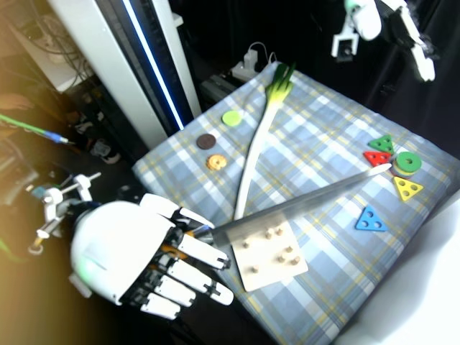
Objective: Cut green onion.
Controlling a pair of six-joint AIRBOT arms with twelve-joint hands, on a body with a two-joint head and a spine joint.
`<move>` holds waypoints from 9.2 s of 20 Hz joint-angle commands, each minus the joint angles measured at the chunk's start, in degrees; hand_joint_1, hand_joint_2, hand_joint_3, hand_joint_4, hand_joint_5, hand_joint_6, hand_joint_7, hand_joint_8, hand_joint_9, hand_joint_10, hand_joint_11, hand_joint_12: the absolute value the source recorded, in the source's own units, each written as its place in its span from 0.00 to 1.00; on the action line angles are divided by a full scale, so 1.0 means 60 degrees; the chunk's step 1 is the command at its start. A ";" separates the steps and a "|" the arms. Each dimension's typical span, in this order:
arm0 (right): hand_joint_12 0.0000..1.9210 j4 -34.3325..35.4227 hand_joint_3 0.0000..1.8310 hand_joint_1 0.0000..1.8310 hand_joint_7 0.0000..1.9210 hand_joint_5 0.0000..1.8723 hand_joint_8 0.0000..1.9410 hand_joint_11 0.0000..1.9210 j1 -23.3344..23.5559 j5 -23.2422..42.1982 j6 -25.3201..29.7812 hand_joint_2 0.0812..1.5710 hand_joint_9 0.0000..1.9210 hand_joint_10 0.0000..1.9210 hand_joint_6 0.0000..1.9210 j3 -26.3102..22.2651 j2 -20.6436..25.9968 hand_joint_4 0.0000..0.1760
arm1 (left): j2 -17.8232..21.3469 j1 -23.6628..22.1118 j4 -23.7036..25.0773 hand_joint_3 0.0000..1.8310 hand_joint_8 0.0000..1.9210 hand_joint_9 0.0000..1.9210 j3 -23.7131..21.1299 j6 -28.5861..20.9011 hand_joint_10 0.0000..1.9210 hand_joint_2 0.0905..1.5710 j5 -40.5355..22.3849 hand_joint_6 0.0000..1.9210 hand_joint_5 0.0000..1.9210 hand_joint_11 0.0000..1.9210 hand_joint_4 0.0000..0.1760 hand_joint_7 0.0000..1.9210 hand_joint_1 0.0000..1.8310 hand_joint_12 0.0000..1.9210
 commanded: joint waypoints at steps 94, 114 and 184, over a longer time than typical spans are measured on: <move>1.00 -0.1511 0.00 0.08 0.55 0.25 1.00 0.77 0.0863 0.1557 0.0283 0.95 0.71 1.00 0.98 -0.0184 0.0257 0.45 | 0.1455 0.1218 0.3761 0.01 0.00 0.01 -0.2717 -0.0883 0.00 0.87 -0.0160 0.00 0.00 0.02 0.00 0.00 0.00 0.01; 1.00 -0.1666 0.00 0.05 0.51 0.21 1.00 0.74 0.1353 0.0366 0.0065 0.93 0.68 1.00 0.98 0.0072 0.0475 0.53 | 0.1950 0.2143 0.1694 0.00 0.00 0.01 -0.2925 -0.0003 0.00 0.87 -0.2142 0.00 0.00 0.00 0.00 0.00 0.00 0.00; 0.14 -0.2323 0.00 0.17 0.10 0.00 0.02 0.01 0.0733 -0.0100 0.0070 0.76 0.10 0.03 0.01 -0.0881 0.0962 0.55 | 0.1969 0.2869 0.1413 0.00 0.00 0.00 -0.3091 -0.0009 0.00 0.87 -0.2914 0.00 0.00 0.00 0.00 0.00 0.00 0.00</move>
